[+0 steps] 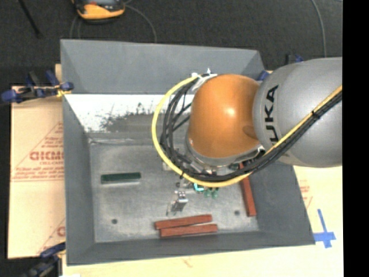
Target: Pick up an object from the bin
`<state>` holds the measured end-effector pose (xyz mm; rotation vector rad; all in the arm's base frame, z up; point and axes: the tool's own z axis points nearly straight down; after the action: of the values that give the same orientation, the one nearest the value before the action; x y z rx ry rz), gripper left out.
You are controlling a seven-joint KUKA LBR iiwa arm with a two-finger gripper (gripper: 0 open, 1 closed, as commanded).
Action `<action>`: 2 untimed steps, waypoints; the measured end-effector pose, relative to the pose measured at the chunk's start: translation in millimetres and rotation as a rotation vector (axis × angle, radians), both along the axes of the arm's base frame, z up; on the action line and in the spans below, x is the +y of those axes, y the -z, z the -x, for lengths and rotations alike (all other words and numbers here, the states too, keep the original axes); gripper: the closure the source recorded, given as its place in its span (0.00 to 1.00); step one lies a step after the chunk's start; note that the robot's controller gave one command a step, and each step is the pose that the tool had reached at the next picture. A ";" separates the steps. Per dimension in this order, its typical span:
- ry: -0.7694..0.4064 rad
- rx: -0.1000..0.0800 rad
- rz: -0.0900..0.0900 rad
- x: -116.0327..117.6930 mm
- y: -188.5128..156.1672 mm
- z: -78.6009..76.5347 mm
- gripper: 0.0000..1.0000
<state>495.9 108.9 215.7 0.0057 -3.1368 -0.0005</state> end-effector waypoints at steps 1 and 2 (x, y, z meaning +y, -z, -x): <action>0.004 -0.007 -0.001 -0.6 -3.4 -1.7 1.00; 0.005 -0.007 -0.001 -0.6 -3.4 -1.7 1.00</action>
Offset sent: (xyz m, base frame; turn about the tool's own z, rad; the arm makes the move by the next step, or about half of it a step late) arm 0.0000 0.0000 0.0000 0.0000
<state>497.7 108.3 219.0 -0.0018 -3.1441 -0.0020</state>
